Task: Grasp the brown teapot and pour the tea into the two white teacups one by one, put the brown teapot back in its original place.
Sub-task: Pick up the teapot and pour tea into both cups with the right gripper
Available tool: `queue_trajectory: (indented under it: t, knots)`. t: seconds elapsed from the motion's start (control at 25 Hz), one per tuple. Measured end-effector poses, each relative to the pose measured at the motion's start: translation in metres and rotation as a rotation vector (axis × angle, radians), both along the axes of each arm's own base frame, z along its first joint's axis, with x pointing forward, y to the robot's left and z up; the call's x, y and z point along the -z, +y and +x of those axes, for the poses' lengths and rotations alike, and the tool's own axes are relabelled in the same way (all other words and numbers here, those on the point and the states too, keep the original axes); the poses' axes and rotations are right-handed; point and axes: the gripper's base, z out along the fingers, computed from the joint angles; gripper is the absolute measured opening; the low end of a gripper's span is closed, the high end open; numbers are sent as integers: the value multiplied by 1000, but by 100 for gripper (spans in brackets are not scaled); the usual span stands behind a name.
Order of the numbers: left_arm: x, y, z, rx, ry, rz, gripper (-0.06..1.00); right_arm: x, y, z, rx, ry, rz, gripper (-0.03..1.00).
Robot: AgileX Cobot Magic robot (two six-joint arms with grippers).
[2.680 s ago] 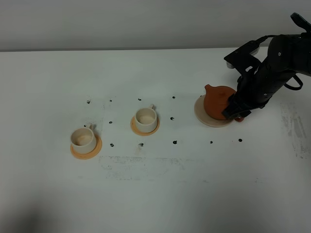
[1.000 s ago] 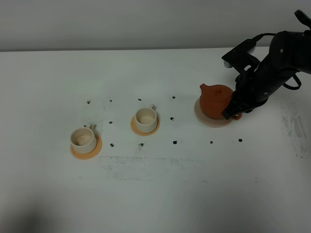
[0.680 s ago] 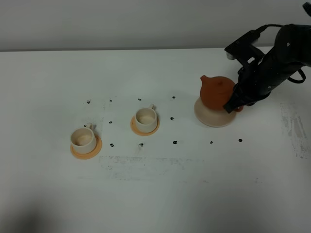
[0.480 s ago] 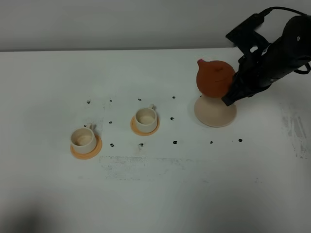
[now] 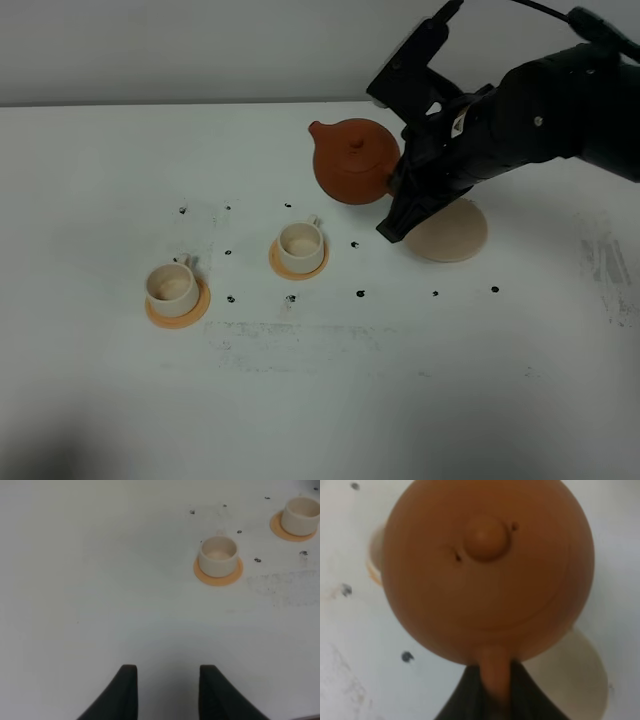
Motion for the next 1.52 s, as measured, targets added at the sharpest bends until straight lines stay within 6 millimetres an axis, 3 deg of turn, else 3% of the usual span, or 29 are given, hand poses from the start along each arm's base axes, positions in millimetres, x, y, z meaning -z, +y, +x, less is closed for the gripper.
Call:
queue_trajectory:
  t: [0.16,0.6,1.28,1.52]
  knots:
    - [0,0,0,0,0,0,31,0,9,-3,-10,-34,-21,8]
    - [0,0,0,0,0,0,31,26,11,2,0,43,-72,8]
    - [0,0,0,0,0,0,31,41,10,5,8,44,-191,8]
    - [0,0,0,0,0,0,31,52,21,0,-35,50,-240,8]
